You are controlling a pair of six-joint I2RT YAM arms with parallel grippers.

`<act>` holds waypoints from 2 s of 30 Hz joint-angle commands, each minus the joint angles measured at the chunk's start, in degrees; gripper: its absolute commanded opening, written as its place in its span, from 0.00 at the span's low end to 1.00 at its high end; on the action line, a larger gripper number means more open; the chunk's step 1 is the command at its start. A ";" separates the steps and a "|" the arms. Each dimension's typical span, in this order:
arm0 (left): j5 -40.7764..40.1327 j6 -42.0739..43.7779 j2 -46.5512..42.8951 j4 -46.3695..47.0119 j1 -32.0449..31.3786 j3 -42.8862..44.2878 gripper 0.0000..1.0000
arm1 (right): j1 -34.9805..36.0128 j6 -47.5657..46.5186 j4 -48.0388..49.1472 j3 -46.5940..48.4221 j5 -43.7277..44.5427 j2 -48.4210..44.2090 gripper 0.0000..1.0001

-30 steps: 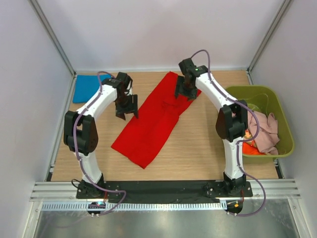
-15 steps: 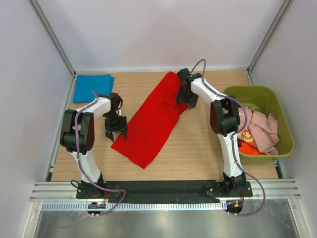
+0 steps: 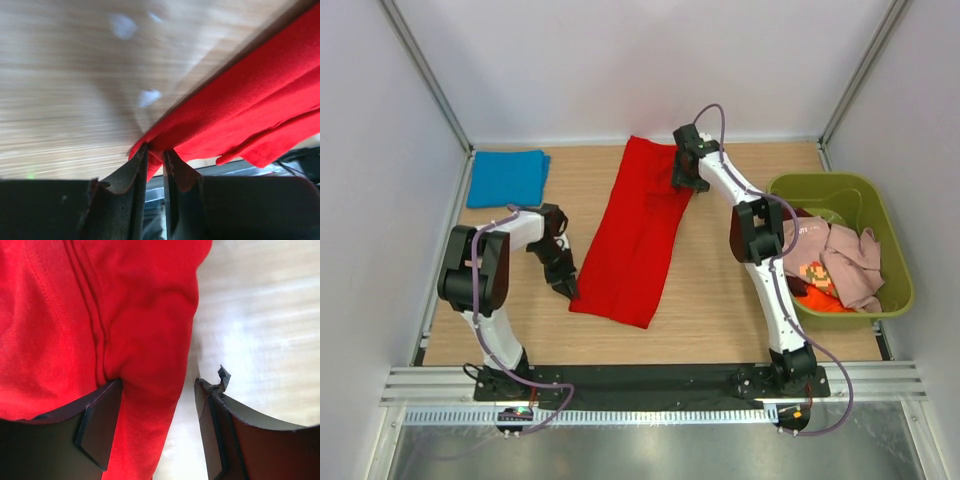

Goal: Fold and stack the t-shirts
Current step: Fold the tshirt

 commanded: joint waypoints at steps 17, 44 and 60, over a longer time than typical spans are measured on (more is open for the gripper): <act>0.93 -7.73 -12.90 3.41 -15.23 1.05 0.60 | -4.19 -6.22 -17.23 -9.31 -10.28 -20.96 0.74; 11.29 -1.39 -11.50 6.74 -5.65 -9.22 0.53 | 16.37 32.63 34.80 -96.70 -41.60 -63.70 0.67; 11.03 -2.97 -6.31 10.43 -5.65 -10.19 0.37 | 18.31 33.15 34.80 -99.68 -38.78 -59.30 0.52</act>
